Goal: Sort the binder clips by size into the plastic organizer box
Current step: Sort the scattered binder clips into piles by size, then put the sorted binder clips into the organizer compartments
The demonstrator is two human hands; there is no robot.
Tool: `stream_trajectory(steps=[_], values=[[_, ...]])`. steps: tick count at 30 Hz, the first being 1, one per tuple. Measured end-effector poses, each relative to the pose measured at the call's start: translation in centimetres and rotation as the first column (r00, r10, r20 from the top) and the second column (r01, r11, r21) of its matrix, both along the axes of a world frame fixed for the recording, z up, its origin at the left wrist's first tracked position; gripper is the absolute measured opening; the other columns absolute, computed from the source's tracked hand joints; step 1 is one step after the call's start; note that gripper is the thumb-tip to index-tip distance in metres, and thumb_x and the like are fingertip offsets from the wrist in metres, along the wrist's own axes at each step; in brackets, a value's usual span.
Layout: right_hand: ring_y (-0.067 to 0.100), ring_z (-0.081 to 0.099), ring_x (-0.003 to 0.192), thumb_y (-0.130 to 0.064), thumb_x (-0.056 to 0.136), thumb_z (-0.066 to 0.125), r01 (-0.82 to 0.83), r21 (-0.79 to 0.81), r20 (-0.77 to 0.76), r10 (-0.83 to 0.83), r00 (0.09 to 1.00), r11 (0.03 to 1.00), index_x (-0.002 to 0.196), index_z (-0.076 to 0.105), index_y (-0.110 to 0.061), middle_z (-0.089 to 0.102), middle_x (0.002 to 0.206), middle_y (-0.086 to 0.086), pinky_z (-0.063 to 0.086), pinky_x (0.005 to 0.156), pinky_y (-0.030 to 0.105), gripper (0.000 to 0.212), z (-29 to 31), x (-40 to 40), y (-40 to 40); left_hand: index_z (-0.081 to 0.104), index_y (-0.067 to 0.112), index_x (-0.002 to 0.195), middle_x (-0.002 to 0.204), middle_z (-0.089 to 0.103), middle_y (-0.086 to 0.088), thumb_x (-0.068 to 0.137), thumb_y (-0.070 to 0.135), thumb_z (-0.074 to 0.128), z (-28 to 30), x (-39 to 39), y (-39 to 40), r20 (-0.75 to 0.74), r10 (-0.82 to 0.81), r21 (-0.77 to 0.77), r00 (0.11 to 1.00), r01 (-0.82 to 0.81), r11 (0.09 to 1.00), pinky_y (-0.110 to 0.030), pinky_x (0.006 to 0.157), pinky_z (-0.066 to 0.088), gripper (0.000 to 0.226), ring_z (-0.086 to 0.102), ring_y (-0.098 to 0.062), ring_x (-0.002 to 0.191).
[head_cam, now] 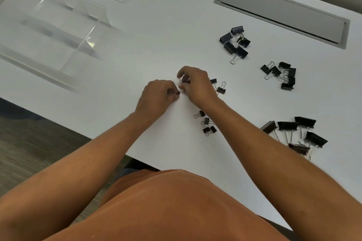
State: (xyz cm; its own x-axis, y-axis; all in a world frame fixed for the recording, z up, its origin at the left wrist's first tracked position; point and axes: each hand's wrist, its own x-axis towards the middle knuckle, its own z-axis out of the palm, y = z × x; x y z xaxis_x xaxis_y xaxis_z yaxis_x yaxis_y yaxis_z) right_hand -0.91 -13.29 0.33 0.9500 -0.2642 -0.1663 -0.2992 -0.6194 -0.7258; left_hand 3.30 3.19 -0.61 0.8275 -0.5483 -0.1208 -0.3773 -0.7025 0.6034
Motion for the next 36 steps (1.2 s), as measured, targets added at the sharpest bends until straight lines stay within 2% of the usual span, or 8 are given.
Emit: stream_trajectory(steps=[4,7,9,13,20,24,28,36], values=[[0.010,0.070,0.068,0.004,0.093,0.068,0.346,0.450,-0.054,-0.362,0.931,0.823,0.117,0.071,-0.009,0.061,0.088,0.001,0.064,0.082,0.032,0.027,1.2,-1.6,0.5,0.073,0.024,0.115,0.084,0.075,0.014,0.084,0.021,0.081,0.9,1.2,-0.3,-0.155,-0.045,0.019,0.987,0.049,0.999,-0.029,0.080,0.055,0.033,0.068,-0.004,0.085],[0.010,0.071,0.077,0.007,0.099,0.063,0.464,0.817,-0.269,-0.484,0.832,0.343,0.122,0.068,0.004,0.062,0.095,0.007,0.063,0.086,0.025,0.024,2.4,-3.3,0.8,0.080,0.022,0.111,0.092,0.079,0.007,0.088,0.017,0.075,1.4,1.7,-0.9,-0.148,-0.127,0.088,0.981,0.140,0.986,-0.031,0.081,0.057,0.025,0.071,-0.013,0.088],[0.015,0.071,0.087,0.009,0.100,0.060,0.471,0.882,-0.401,-0.488,0.775,0.024,0.118,0.066,0.005,0.065,0.102,0.009,0.063,0.086,0.024,0.019,3.0,-4.5,0.9,0.081,0.021,0.105,0.093,0.075,0.004,0.090,0.016,0.072,1.5,1.6,-1.2,-0.110,-0.184,0.128,0.977,0.197,0.972,-0.030,0.078,0.054,0.018,0.069,-0.017,0.089],[0.023,0.070,0.078,0.007,0.097,0.062,0.440,0.841,-0.540,-0.433,0.722,-0.317,0.097,0.068,0.006,0.065,0.092,0.014,0.065,0.085,0.031,0.006,3.6,-6.3,1.3,0.076,0.017,0.100,0.092,0.059,0.003,0.089,0.021,0.077,1.4,1.5,-1.0,-0.051,-0.251,0.127,0.967,0.256,0.958,-0.035,0.079,0.050,0.012,0.060,-0.017,0.090],[0.027,0.067,0.074,-0.014,0.101,0.046,0.423,0.815,-0.556,-0.329,0.763,-0.396,0.088,0.063,-0.002,0.064,0.084,0.015,0.059,0.065,0.026,0.025,3.8,-6.8,2.1,0.078,0.018,0.099,0.092,0.077,0.003,0.091,0.017,0.073,1.5,0.2,-0.4,0.013,-0.243,0.101,0.970,0.241,0.965,-0.032,0.076,0.054,0.009,0.069,-0.017,0.085],[0.026,0.066,0.076,-0.007,0.104,0.044,0.433,0.823,-0.549,-0.319,0.772,-0.369,0.107,0.062,0.001,0.065,0.090,0.017,0.060,0.062,0.026,0.020,3.6,-6.3,2.5,0.076,0.021,0.096,0.089,0.077,0.011,0.088,0.014,0.079,1.6,-0.1,0.8,-0.224,0.039,-0.132,0.974,-0.070,0.989,-0.023,0.076,0.057,0.012,0.075,-0.006,0.080],[0.019,0.064,0.074,-0.004,0.109,0.046,0.423,0.867,-0.489,-0.292,0.822,-0.263,0.130,0.059,0.003,0.075,0.097,0.015,0.058,0.063,0.022,0.026,3.8,-5.3,3.9,0.075,0.007,0.114,0.099,0.075,-0.010,0.094,0.007,0.076,3.6,-0.3,2.9,-0.679,0.126,-0.338,0.723,-0.461,0.820,-0.038,0.085,0.063,0.020,0.078,-0.027,0.088],[0.007,0.053,0.059,-0.018,0.108,0.056,0.424,0.900,-0.436,-0.253,0.864,-0.101,0.112,0.059,-0.008,0.079,0.104,0.006,0.045,0.052,0.016,0.011,5.5,0.4,9.7,0.078,0.012,0.107,0.082,0.067,0.004,0.094,0.018,0.076,7.7,3.5,10.0,-0.830,0.162,-0.315,0.534,-0.688,0.653,-0.025,0.066,0.051,0.015,0.056,-0.012,0.067]])
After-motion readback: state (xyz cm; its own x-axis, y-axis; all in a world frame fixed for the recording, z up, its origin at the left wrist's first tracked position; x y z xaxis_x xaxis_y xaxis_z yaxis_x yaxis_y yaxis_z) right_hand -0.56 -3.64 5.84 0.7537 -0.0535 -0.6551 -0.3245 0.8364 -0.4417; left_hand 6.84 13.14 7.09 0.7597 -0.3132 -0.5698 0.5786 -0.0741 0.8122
